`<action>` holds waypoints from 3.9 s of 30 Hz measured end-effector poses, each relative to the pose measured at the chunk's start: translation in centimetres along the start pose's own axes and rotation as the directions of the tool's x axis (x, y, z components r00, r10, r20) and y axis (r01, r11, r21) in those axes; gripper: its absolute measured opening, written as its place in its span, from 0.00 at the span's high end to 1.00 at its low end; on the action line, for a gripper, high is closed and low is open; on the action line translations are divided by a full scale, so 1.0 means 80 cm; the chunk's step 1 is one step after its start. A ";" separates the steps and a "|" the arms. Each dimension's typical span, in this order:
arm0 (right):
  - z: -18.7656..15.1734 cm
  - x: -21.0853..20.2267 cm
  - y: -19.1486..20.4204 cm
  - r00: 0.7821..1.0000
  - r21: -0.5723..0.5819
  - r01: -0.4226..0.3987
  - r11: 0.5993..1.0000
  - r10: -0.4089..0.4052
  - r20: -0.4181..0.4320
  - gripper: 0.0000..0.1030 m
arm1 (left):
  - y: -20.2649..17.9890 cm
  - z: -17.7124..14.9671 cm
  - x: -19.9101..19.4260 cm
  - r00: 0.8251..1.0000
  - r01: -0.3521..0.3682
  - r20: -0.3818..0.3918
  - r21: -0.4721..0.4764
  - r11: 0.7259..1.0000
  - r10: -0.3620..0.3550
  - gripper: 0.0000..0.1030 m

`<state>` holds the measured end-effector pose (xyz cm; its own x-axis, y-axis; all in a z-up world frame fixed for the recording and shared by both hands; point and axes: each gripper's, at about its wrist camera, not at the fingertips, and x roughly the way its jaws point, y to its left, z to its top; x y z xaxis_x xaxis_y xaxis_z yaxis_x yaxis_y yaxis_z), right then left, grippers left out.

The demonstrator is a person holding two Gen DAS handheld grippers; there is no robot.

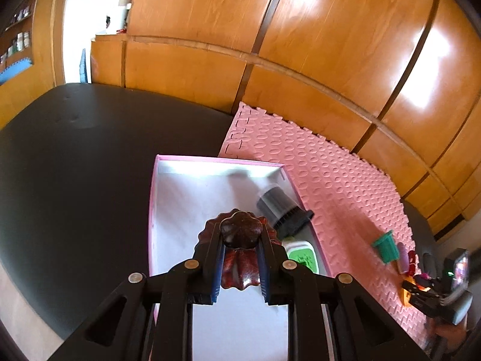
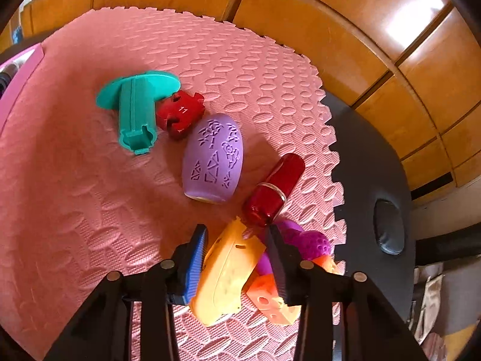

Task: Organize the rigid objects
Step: 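Release the brown knob in the tray while the right tool grasps the cheese piece, then carry the orange cheese piece over the tray with the right tool, then open the right tool to drop the cheese piece into the tray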

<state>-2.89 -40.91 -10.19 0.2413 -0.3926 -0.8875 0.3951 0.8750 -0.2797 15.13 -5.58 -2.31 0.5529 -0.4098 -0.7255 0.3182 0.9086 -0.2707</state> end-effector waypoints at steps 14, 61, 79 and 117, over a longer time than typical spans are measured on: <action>-0.001 0.008 -0.026 0.989 0.102 -0.147 0.984 0.148 0.003 0.65 | -0.021 0.021 0.073 0.997 -0.046 -0.059 0.031 0.998 0.048 0.80; -0.016 -0.086 0.107 0.922 -0.084 -0.374 0.924 0.380 0.069 0.74 | 0.012 -0.109 -0.053 0.994 -0.108 0.005 0.032 0.994 0.108 0.49; 0.057 -0.156 0.296 0.693 -0.261 -0.689 0.676 0.720 0.036 0.74 | 0.018 -0.118 -0.074 0.986 -0.162 0.042 0.019 0.987 0.161 0.44; 0.107 -0.120 0.384 0.791 -0.345 -0.553 0.758 0.608 0.067 0.67 | 0.030 -0.127 -0.081 0.978 -0.208 0.027 -0.001 0.978 0.207 0.44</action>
<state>14.48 -12.67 -7.09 0.4900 0.2021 -0.8480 -0.1393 0.9784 0.1527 4.49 0.05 -4.70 0.6272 -0.2143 -0.7488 0.1956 0.9739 -0.1149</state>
